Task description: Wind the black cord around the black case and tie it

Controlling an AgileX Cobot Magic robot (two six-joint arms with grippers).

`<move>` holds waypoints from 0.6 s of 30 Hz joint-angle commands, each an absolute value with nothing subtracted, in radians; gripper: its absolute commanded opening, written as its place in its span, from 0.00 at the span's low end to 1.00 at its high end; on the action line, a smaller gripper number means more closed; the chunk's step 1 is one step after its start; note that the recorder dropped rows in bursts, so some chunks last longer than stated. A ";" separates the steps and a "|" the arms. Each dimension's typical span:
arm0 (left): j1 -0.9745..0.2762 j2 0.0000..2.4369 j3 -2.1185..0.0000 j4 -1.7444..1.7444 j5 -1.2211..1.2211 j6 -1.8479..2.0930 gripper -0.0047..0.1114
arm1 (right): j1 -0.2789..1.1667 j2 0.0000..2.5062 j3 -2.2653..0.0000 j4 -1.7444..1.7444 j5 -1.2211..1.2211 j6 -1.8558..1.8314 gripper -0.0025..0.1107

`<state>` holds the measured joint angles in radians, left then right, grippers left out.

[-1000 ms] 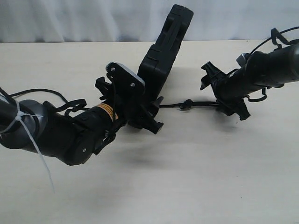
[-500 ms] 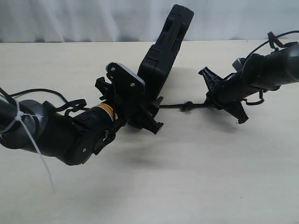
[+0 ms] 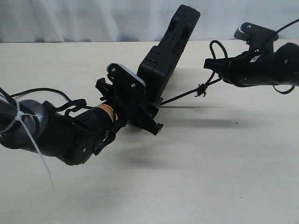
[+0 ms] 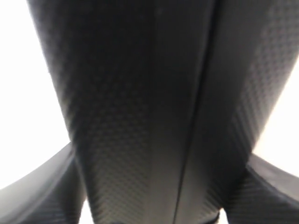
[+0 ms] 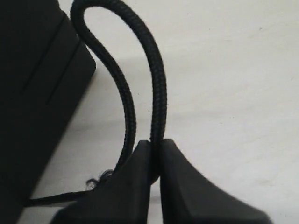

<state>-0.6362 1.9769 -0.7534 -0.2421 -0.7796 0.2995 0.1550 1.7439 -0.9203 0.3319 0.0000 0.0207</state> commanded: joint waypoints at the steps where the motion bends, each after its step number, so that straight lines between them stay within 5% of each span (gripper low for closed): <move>1: -0.635 1.987 -0.752 -0.247 -0.691 0.294 0.04 | 0.113 1.703 -0.893 0.324 -0.051 -0.087 0.06; 18: -0.635 1.987 -0.752 -0.245 -0.663 0.352 0.04 | 0.236 1.636 -0.893 0.320 -0.043 -0.258 0.06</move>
<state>-0.6362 1.9746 -0.7534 -0.2421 -0.7694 0.3382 0.2144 1.6720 -0.8954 0.3290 -0.0073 -0.2436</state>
